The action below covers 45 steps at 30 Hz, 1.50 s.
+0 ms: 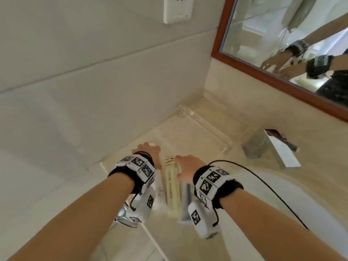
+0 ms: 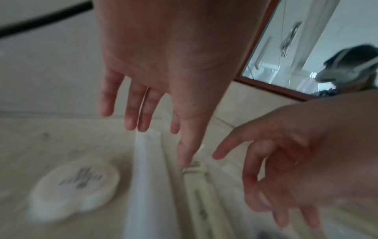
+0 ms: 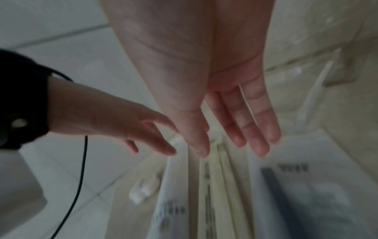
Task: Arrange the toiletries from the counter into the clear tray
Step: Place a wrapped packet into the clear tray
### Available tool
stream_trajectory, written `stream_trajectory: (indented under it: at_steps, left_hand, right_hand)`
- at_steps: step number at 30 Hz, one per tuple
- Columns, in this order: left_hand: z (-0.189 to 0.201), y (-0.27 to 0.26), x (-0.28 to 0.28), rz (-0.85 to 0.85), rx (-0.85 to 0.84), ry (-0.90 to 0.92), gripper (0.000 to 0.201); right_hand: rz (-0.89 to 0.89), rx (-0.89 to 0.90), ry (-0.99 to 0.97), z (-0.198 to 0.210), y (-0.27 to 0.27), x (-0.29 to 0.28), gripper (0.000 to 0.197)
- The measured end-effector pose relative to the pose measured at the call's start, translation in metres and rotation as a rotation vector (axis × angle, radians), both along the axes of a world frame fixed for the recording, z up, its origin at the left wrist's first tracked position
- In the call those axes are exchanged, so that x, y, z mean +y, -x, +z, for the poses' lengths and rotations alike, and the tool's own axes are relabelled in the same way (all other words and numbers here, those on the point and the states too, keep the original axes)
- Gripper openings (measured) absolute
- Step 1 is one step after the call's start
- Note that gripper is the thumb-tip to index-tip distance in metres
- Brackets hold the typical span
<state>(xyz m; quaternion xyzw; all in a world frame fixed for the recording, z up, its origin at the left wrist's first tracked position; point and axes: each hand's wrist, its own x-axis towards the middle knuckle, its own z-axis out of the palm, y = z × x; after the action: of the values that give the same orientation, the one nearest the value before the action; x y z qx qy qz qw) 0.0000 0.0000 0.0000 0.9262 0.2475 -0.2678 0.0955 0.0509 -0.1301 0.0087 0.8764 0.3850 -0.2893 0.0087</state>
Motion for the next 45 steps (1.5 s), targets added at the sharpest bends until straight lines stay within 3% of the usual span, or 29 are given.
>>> stream_trajectory:
  at_steps: [3,7,13,19,24,29,33,39,45]
  left_hand:
    - [-0.025,0.012,-0.001,-0.070,0.043,-0.113,0.071]
    - [-0.048,0.013,-0.005,-0.089,-0.014,-0.184,0.068]
    - [-0.046,0.003,-0.004,0.045,-0.115,0.028,0.045]
    - [-0.038,0.000,0.005,0.126,-0.128,0.147,0.052]
    - [-0.024,-0.004,0.027,0.188,-0.151,0.195,0.055]
    - [-0.002,-0.014,0.050,0.226,-0.210,0.229,0.054]
    - [0.011,-0.025,0.057,0.281,-0.267,0.251,0.053]
    - [0.007,-0.054,0.040,0.439,-0.434,0.400,0.052]
    - [-0.013,-0.091,0.013,0.553,-0.509,0.487,0.056]
  right_hand:
    - [-0.014,0.025,0.015,-0.028,0.016,0.007,0.050]
    - [-0.142,0.001,-0.024,-0.053,0.025,0.020,0.053]
    - [-0.203,-0.073,0.008,-0.065,0.032,0.036,0.060]
    - [-0.345,-0.074,-0.014,-0.067,0.028,0.040,0.060]
    - [-0.303,0.003,0.026,-0.056,0.021,0.038,0.076]
    - [-0.347,0.097,-0.084,-0.035,0.013,0.038,0.066]
    - [-0.357,0.148,-0.125,-0.009,-0.005,0.035,0.071]
    - [-0.332,-0.026,-0.164,0.026,-0.064,0.021,0.075]
    - [-0.328,-0.135,-0.227,0.031,-0.109,0.014,0.067]
